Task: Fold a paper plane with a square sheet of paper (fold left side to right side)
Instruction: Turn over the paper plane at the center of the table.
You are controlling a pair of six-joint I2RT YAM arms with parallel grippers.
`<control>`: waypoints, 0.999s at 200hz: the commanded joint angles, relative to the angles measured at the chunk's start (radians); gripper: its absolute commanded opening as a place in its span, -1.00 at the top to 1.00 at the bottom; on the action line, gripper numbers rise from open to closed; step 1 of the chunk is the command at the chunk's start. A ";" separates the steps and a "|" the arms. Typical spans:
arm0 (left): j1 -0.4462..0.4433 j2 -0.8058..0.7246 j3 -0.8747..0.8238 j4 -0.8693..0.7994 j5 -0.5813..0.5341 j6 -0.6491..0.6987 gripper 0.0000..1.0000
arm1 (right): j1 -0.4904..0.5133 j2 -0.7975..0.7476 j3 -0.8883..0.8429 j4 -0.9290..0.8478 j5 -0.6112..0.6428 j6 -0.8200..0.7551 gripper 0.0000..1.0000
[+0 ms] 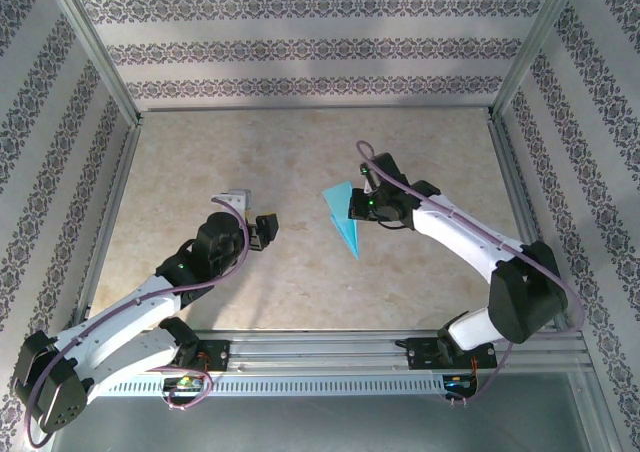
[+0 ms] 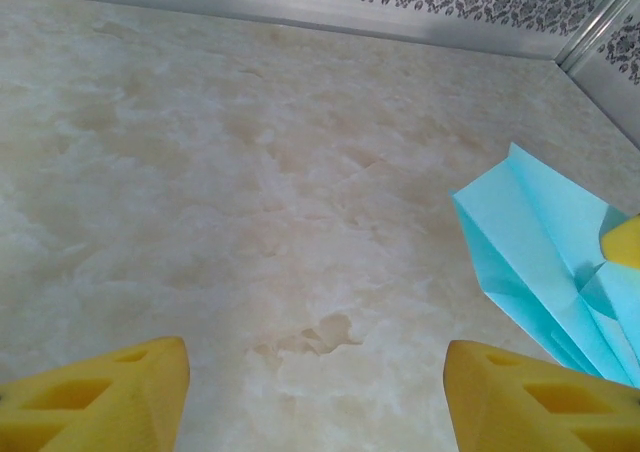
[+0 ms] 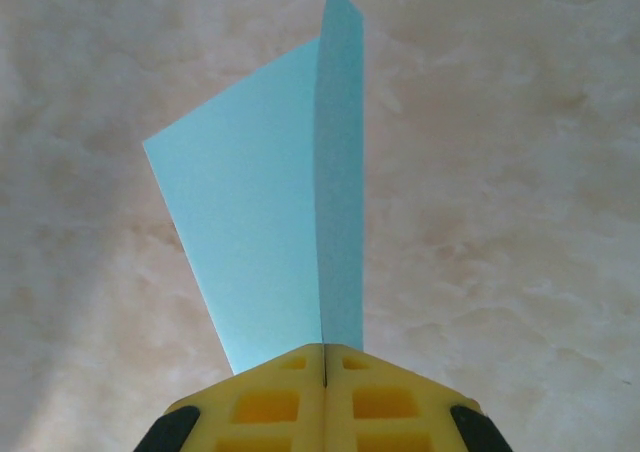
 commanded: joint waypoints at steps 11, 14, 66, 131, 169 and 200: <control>0.027 -0.001 0.018 0.009 0.003 -0.064 -0.41 | -0.073 -0.039 -0.145 0.320 -0.308 0.141 1.00; 0.028 -0.002 0.016 0.012 0.005 -0.068 -0.41 | -0.078 -0.038 -0.160 0.354 -0.324 0.157 1.00; 0.052 0.015 0.014 0.037 0.042 -0.113 -0.43 | -0.090 0.062 -0.256 0.654 -0.460 0.296 1.00; 0.076 0.036 0.020 0.035 0.074 -0.146 -0.44 | -0.070 0.267 -0.237 0.841 -0.507 0.335 1.00; 0.085 0.046 0.025 0.029 0.085 -0.154 -0.44 | -0.074 0.358 -0.221 0.864 -0.480 0.297 1.00; 0.088 0.060 0.030 0.025 0.094 -0.156 -0.44 | -0.092 0.399 -0.229 0.867 -0.475 0.283 1.00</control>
